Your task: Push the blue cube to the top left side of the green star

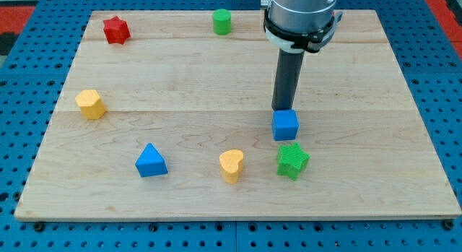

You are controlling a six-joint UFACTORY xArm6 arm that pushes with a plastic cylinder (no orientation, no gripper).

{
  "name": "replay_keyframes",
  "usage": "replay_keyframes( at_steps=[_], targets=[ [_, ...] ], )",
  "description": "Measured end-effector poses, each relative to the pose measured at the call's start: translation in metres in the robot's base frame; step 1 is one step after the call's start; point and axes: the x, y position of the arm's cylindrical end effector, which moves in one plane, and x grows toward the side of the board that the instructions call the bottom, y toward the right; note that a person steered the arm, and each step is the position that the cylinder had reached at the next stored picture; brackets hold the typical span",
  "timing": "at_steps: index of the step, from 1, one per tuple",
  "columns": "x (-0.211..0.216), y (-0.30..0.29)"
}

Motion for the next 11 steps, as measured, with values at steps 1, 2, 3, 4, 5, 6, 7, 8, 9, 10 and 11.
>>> replay_keyframes(
  at_steps=[1, 2, 3, 4, 5, 6, 7, 8, 9, 10, 11],
  targets=[
    [0.002, -0.014],
    [0.006, 0.008],
    [0.010, 0.039],
    [0.042, 0.053],
    [0.051, 0.031],
    [0.043, 0.030],
    [0.023, 0.029],
    [0.019, 0.011],
    [0.019, -0.001],
    [0.019, -0.019],
    [-0.001, -0.028]
  ],
)
